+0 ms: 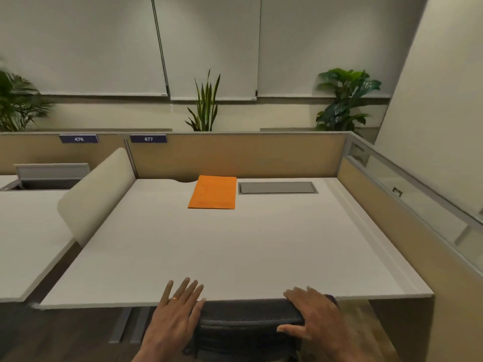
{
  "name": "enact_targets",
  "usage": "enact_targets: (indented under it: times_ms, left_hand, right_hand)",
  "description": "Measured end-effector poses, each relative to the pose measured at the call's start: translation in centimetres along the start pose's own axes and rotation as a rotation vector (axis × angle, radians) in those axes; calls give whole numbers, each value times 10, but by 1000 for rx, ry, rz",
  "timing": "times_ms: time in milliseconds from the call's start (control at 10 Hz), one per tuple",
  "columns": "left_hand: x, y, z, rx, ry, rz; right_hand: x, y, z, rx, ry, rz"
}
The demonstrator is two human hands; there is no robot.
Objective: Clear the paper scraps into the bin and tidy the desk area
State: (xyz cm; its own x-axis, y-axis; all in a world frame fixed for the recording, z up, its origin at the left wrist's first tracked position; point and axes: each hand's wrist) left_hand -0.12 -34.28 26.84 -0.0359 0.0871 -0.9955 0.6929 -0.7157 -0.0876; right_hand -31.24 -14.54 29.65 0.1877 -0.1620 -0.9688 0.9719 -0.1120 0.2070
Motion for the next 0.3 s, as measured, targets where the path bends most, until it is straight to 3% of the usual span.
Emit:
enact_targets:
  times_ms: [100, 200, 300]
  left_hand:
    - [6, 11, 13, 135, 42, 14]
    - [-7, 14, 39, 188, -24, 72]
    - [-23, 6, 73, 304, -221, 273]
  right_hand:
    - [-1, 4, 0, 1, 23, 34]
    - [33, -31, 13, 34, 167, -200]
    - [39, -83, 73, -74, -36, -378]
Point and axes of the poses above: each hand's wrist, its own z-axis towards the middle knuckle, its own x-axis out of the palm, y = z × x, and after that the axes turned 9 degrees about y, right-handed
